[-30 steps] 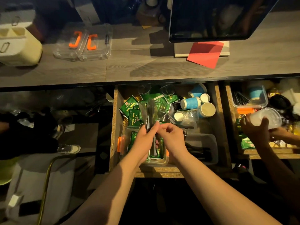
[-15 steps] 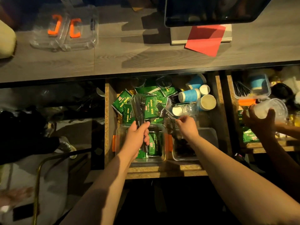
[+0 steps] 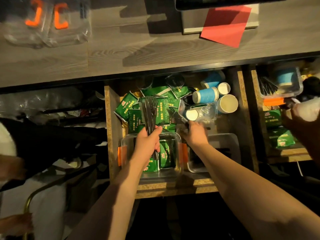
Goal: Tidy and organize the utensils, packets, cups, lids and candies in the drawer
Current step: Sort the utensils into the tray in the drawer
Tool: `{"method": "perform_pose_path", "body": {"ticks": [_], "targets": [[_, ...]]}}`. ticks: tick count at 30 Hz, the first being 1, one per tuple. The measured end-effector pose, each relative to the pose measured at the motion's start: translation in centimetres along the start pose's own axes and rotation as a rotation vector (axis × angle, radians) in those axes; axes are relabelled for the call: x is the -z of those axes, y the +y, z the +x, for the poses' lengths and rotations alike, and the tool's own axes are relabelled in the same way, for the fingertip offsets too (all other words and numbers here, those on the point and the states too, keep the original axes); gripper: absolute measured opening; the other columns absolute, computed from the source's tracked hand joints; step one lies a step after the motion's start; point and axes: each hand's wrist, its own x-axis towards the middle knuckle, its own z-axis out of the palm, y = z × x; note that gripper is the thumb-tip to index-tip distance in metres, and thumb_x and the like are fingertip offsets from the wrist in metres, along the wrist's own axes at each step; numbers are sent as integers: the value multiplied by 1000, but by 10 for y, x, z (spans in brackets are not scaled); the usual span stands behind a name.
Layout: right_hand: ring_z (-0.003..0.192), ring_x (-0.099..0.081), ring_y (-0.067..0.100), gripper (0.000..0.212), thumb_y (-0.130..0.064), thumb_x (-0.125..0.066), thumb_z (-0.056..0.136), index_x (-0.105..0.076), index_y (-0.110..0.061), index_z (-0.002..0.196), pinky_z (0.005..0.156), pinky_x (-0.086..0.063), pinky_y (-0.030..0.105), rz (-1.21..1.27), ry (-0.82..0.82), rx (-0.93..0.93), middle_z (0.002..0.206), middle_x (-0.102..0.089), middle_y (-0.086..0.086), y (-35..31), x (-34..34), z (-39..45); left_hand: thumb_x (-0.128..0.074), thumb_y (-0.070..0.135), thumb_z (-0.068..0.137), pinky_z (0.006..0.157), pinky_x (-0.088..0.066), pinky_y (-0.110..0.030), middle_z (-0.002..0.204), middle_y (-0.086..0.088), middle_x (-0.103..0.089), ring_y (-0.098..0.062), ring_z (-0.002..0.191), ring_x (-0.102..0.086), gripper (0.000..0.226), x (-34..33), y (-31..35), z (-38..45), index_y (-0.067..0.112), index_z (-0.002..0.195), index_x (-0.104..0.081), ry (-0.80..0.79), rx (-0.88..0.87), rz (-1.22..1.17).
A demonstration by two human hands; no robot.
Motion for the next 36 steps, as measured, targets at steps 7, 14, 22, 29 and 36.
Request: {"method": "perform_pose_path", "body": {"ticks": [7,14,22,29,36], "targets": [[103,-53,28,21,-22,-52,99,-59,-10,114,87,-41,39,-116,8,169,110,-65,11,9,8,3,-62,29,98,75,-49,-37,56,4,-52,-12,49,-51,20,-1,-7,1,15,112,-61,4,14,36],[79,-54,26,11,-18,-49,100,-50,-8,97,67,-37,34,250,54,206,89,-57,6,18,35,-22,-64,29,96,49,-38,-24,52,8,-43,-9,46,-38,23,-7,-8,-11,12,111,-59,23,25,-2],[77,-56,24,16,-25,-46,103,-51,-10,104,74,-48,49,492,85,187,87,-62,9,24,74,-39,-66,31,95,61,-48,-31,51,3,-46,-13,46,-43,26,-29,-7,-37,7,89,-62,30,20,21],[81,-59,12,14,-27,-48,103,-58,-17,100,82,-49,36,938,-109,151,86,-63,-1,-3,118,-98,-64,35,95,52,-41,-26,51,9,-44,-9,48,-41,31,-62,12,-68,9,112,-63,43,1,-63],[84,-64,23,28,-20,-45,104,-54,2,118,75,-55,28,1051,-416,253,94,-65,14,-28,142,-147,-73,44,86,52,-36,-25,48,7,-42,-9,45,-38,36,-82,42,-93,12,86,-59,89,18,-189]]}}
